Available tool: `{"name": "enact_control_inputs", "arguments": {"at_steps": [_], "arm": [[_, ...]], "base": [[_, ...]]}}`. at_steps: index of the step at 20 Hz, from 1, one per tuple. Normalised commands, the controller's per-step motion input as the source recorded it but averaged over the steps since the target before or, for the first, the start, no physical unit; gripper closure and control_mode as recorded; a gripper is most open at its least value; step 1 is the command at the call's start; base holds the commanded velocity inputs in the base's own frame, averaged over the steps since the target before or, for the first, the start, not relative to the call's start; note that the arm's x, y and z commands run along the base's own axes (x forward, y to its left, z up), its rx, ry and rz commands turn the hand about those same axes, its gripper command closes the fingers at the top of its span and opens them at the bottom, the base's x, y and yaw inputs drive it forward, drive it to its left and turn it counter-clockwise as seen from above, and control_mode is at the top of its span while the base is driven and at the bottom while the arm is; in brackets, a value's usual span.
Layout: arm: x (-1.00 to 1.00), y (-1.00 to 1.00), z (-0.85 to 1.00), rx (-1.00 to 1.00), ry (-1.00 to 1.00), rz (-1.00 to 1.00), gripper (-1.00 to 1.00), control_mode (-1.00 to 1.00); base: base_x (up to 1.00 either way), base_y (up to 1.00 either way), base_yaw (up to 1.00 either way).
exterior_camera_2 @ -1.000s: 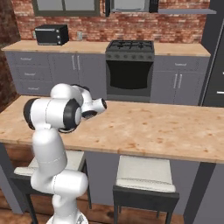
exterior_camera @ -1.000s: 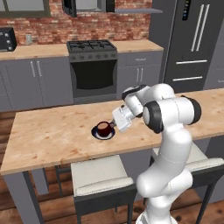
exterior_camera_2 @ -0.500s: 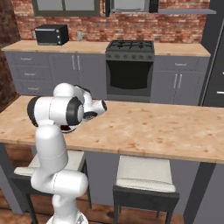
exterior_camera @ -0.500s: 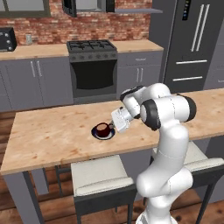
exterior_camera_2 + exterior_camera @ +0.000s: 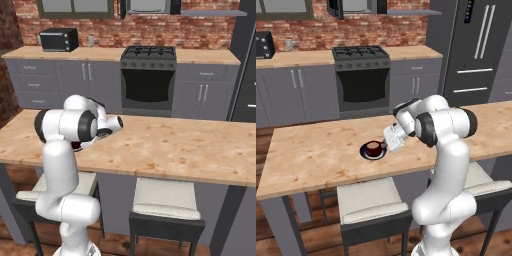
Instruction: Pick the cup of tea, navigate to the dining table, and place it on the saucer.
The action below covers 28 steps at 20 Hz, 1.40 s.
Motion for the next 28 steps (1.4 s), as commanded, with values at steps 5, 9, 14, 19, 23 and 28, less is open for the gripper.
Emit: {"name": "enact_control_inputs", "arguments": {"at_steps": [5,9,14,19,23,28], "arm": [[0.00,0.04,-0.15,0.00,0.00,-0.01,-1.00,-1.00],[0.00,0.01,-0.07,0.00,0.00,-0.01,-1.00,-1.00],[0.00,0.00,0.00,0.00,0.00,0.00,-1.00,-1.00],[0.00,0.00,0.00,0.00,0.00,0.00,-1.00,-1.00],[-0.16,-0.02,0.10,0.02,0.00,0.00,-1.00,-1.00],[-0.29,-0.10,0.21,0.05,0.00,-0.01,-1.00,-1.00]], "base": [[0.00,0.00,0.00],[0.00,0.00,0.00],[0.00,0.00,0.00],[0.00,0.00,0.00],[0.00,0.00,0.00],[0.00,0.00,0.00]]}}
